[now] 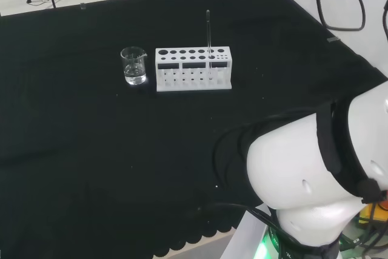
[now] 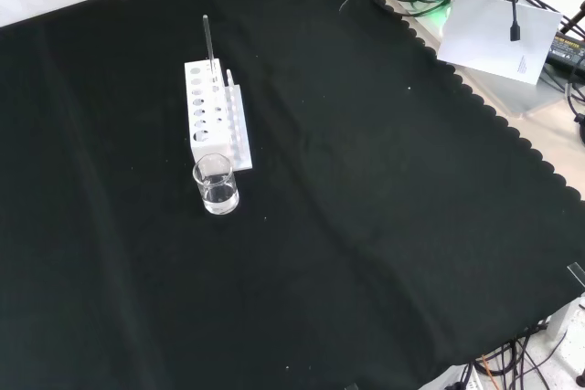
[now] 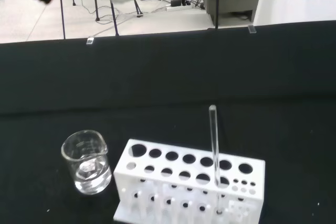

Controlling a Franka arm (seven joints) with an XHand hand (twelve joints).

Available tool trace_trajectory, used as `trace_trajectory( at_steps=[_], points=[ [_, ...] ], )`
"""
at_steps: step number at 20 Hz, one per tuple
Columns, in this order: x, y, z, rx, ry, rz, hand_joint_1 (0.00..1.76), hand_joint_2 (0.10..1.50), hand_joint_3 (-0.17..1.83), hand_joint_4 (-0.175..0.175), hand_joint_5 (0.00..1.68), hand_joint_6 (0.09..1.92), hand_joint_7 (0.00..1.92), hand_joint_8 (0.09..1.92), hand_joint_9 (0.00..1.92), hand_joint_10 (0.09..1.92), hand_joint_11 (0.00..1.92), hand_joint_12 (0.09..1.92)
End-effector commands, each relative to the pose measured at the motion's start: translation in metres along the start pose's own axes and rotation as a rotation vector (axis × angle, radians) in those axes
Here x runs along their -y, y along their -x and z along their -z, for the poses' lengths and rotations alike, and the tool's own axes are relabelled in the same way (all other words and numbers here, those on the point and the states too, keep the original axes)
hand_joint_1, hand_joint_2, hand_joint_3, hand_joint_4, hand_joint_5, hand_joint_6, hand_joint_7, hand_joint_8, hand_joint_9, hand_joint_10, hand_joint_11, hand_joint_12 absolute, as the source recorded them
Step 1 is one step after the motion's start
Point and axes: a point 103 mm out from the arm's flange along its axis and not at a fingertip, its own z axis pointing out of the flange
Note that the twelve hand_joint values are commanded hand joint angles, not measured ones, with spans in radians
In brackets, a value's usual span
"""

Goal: Take the glass rod from the white test tube rack.

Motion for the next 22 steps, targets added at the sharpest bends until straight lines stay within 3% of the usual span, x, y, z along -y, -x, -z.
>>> trace_trajectory(
  at_steps=[1, 7, 16, 18, 22],
  points=[
    [-0.026, 0.012, -0.005, 0.012, 0.009, -0.004, 0.82, 0.70, 0.73, -0.139, 0.08, 0.09, 0.00, 0.65, 0.00, 0.84, 0.00, 1.48],
    [-0.053, 0.013, -0.020, 0.041, -0.021, 0.013, 0.82, 0.70, 0.73, -0.138, 0.09, 0.09, 0.00, 0.67, 0.00, 0.84, 0.00, 1.48],
    [-0.096, 0.017, -0.034, 0.002, -0.035, 0.038, 0.81, 0.70, 0.72, -0.137, 0.09, 0.09, 0.00, 0.70, 0.00, 0.85, 0.00, 1.49],
    [-0.103, 0.018, -0.038, -0.035, -0.040, 0.042, 0.81, 0.70, 0.72, -0.137, 0.09, 0.09, 0.00, 0.70, 0.00, 0.86, 0.00, 1.49],
    [-0.114, 0.021, -0.045, -0.008, -0.048, 0.049, 0.81, 0.71, 0.72, -0.136, 0.09, 0.09, 0.00, 0.71, 0.01, 0.87, 0.01, 1.50]
  ],
)
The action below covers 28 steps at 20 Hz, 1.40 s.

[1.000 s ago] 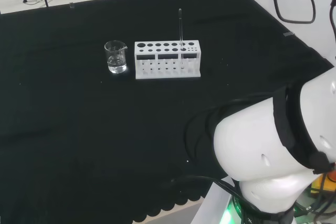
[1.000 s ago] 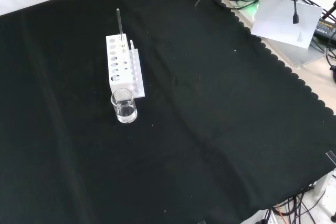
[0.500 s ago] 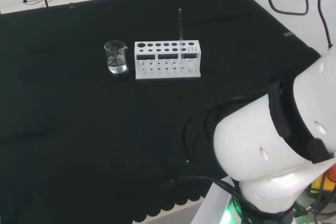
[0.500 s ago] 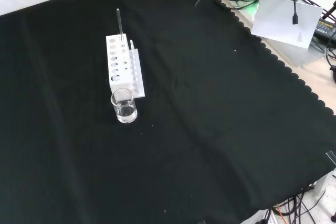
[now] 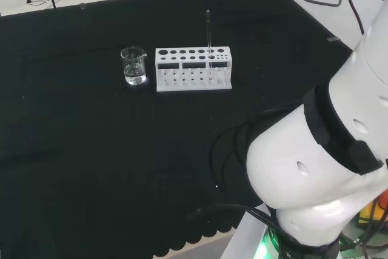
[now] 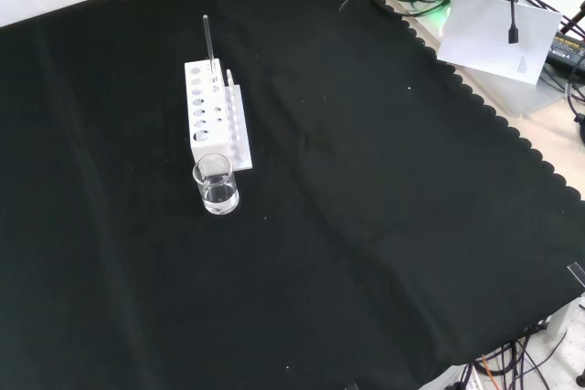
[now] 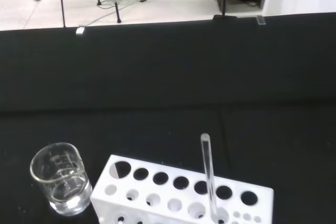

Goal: Take the glass rod from the white test tube rack.

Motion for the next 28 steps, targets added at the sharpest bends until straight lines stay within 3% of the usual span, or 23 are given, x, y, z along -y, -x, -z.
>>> trace_trajectory(
  at_steps=[1, 5, 16, 28],
  points=[
    [-0.021, 0.007, -0.010, 0.003, -0.008, 0.013, 0.81, 0.71, 0.72, -0.136, 0.09, 0.09, 0.00, 0.73, 0.02, 0.88, 0.01, 1.50],
    [-0.027, 0.011, -0.024, 0.031, -0.030, 0.015, 0.81, 0.71, 0.71, -0.137, 0.10, 0.09, 0.00, 0.80, 0.05, 0.90, 0.03, 1.50],
    [-0.023, 0.018, -0.060, 0.027, -0.053, 0.019, 0.82, 0.69, 0.71, -0.137, 0.12, 0.09, 0.00, 0.86, 0.06, 0.91, 0.05, 1.50],
    [-0.032, 0.023, -0.131, 0.017, -0.128, 0.024, 0.81, 0.69, 0.71, -0.137, 0.15, 0.09, 0.06, 0.92, 0.15, 0.93, 0.09, 1.51]
  ],
)
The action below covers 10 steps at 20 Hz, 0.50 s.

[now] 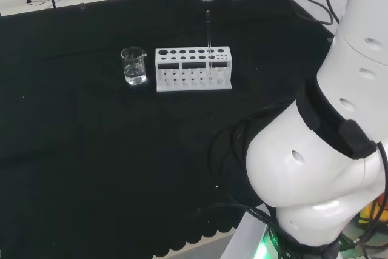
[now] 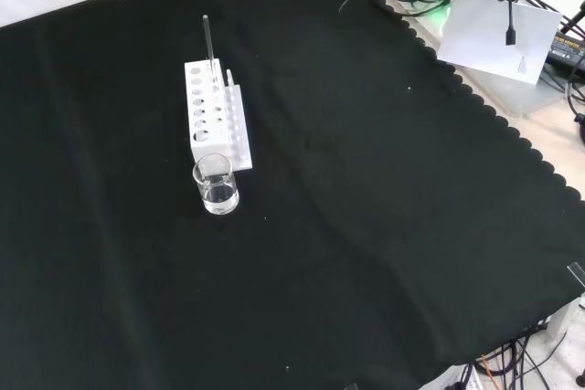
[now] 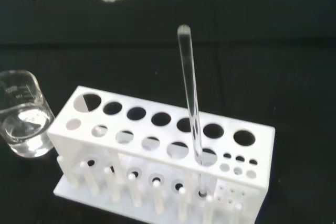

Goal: Take the glass rod from the white test tube rack.

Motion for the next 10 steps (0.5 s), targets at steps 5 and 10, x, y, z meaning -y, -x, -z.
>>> trace_trajectory(
  at_steps=[5, 10],
  points=[
    [-0.013, 0.003, -0.045, -0.019, -0.045, 0.013, 0.79, 0.70, 0.71, -0.139, 0.16, 0.09, 0.10, 0.94, 0.27, 0.92, 0.17, 1.49],
    [-0.020, 0.009, -0.060, -0.062, -0.029, 0.025, 0.69, 0.74, 0.71, -0.150, 0.21, 0.09, 0.17, 0.96, 0.45, 0.91, 0.29, 1.45]
  ],
)
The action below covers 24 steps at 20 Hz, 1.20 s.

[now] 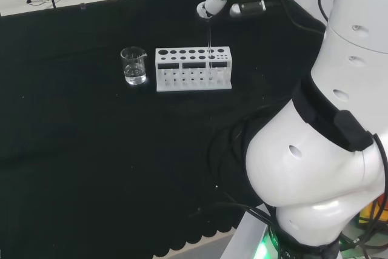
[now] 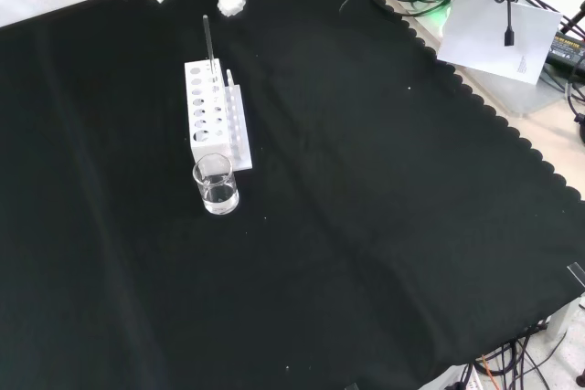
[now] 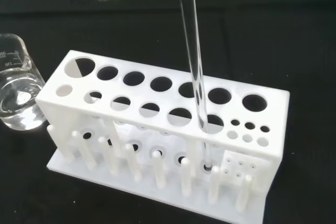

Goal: Take the glass rod from the white test tube rack.

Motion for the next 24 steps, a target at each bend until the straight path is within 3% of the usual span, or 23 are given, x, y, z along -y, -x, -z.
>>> trace_trajectory(
  at_steps=[1, 7, 15, 17, 21, 24],
  points=[
    [-0.009, 0.007, -0.020, -0.039, 0.005, 0.010, 0.67, 0.75, 0.70, -0.152, 0.22, 0.09, 0.19, 0.97, 0.48, 0.91, 0.31, 1.44],
    [-0.015, 0.007, -0.028, -0.032, -0.019, 0.011, 0.64, 0.78, 0.65, -0.167, 0.26, 0.09, 0.36, 1.01, 0.65, 0.91, 0.42, 1.41],
    [-0.019, 0.003, -0.031, -0.020, -0.016, 0.038, 0.71, 0.82, 0.61, -0.175, 0.45, 0.12, 0.79, 1.03, 1.00, 0.94, 0.81, 1.29],
    [-0.020, 0.001, -0.033, -0.015, -0.016, 0.046, 0.74, 0.83, 0.60, -0.175, 0.49, 0.26, 0.92, 1.01, 1.12, 0.93, 0.91, 1.26],
    [-0.023, -0.004, -0.037, 0.008, -0.040, 0.059, 0.82, 0.82, 0.60, -0.175, 0.53, 0.72, 1.10, 0.99, 1.27, 0.94, 1.02, 1.21],
    [-0.024, -0.006, -0.040, 0.020, -0.048, 0.062, 0.87, 0.81, 0.61, -0.175, 0.61, 0.84, 1.17, 0.99, 1.34, 0.95, 1.08, 1.20]
  ],
)
